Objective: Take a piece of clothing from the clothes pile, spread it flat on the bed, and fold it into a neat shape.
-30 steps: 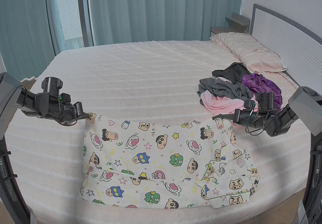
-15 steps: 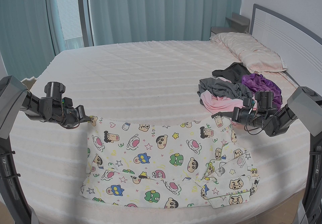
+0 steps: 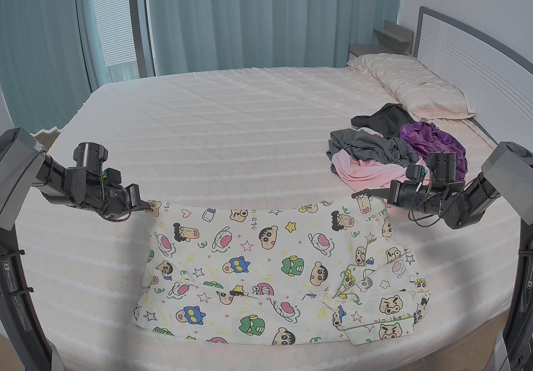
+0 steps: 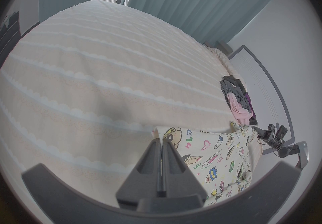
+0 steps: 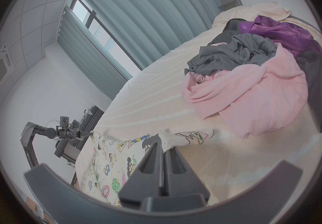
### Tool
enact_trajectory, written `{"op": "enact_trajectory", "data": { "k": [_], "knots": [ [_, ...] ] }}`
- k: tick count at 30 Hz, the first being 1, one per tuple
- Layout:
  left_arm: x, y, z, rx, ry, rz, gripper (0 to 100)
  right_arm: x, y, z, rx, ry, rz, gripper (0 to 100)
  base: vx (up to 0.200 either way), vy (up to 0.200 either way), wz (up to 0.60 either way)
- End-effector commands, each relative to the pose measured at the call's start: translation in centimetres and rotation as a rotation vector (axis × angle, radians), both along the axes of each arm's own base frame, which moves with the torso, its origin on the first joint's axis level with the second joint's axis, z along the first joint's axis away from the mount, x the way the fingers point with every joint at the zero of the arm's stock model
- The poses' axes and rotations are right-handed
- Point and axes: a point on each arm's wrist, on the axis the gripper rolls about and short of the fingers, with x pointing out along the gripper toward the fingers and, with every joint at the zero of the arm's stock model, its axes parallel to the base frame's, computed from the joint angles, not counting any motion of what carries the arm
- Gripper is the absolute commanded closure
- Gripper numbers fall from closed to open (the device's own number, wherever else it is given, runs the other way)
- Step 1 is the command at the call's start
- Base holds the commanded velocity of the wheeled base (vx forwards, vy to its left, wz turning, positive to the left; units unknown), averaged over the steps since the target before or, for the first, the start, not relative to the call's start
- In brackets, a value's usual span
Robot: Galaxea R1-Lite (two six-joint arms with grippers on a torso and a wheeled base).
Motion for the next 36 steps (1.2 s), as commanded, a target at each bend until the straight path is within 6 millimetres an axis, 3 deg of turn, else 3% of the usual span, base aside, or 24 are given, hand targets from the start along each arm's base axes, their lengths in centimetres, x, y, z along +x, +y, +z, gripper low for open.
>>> {"op": "enact_trajectory", "data": {
  "k": [1,7,23,36],
  "knots": [
    [-0.2,0.0,0.0,0.002,0.002,-0.002,100,-0.7,-0.1,1.0,0.000,-0.011,0.002,100,0.000,0.000,0.00],
    [-0.9,-0.1,0.7,0.004,-0.007,-0.004,100,-2.4,-0.1,1.9,-0.004,-0.004,0.010,100,0.000,0.000,0.00],
    [-2.2,0.0,-0.5,0.000,0.054,0.000,100,-7.1,-0.4,-1.1,-0.100,0.097,0.086,100,0.000,0.000,0.00],
    [-4.5,0.9,-1.3,0.042,0.079,-0.058,100,-10.2,-0.6,-1.5,-0.096,0.098,0.114,100,0.000,0.000,0.00]
  ]
}}
